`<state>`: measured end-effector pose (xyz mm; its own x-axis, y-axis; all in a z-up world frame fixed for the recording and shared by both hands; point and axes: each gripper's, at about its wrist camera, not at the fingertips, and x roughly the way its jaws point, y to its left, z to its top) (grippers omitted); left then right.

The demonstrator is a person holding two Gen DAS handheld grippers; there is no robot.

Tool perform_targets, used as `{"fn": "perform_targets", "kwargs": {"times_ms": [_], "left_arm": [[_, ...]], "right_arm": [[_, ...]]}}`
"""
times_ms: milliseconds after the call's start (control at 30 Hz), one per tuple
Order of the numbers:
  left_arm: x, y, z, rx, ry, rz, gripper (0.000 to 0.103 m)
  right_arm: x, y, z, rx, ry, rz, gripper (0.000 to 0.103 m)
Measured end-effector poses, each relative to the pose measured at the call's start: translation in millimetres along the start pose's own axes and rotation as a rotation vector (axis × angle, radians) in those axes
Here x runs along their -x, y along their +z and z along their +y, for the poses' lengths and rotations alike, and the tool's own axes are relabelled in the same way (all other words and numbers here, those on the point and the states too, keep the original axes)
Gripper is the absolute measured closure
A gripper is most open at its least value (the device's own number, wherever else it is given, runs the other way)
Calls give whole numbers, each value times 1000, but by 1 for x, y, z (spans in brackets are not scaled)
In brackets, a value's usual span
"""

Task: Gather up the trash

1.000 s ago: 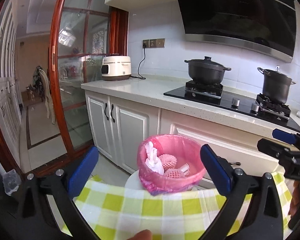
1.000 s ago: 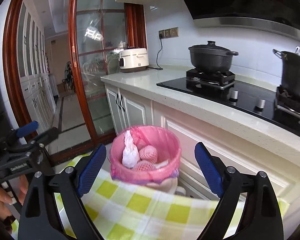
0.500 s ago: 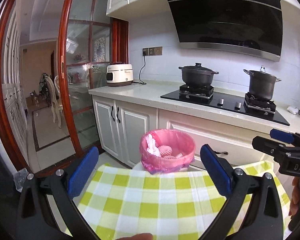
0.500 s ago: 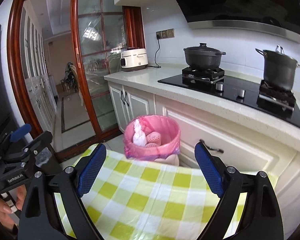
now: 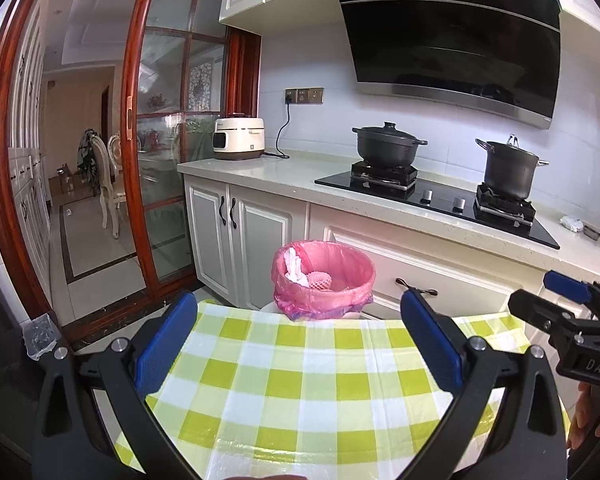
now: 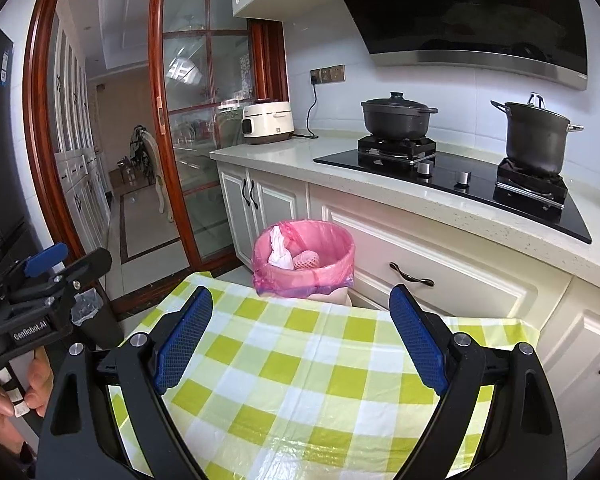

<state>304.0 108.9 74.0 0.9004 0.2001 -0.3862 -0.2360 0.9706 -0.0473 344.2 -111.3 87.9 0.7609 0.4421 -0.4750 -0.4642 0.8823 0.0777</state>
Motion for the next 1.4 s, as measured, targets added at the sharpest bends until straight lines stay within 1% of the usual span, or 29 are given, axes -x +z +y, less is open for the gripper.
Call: {"fn": "perform_targets", "kwargs": {"times_ms": [267, 700, 1400], "left_arm": [[11, -8, -10, -23, -8, 0, 5], [15, -7, -16, -22, -5, -14, 5], [15, -10, -17, -19, -5, -5, 5]], "right_arm": [[14, -3, 4, 23, -5, -17, 18], [26, -4, 8, 31, -2, -24, 18], [28, -7, 8, 16, 5, -13, 18]]}}
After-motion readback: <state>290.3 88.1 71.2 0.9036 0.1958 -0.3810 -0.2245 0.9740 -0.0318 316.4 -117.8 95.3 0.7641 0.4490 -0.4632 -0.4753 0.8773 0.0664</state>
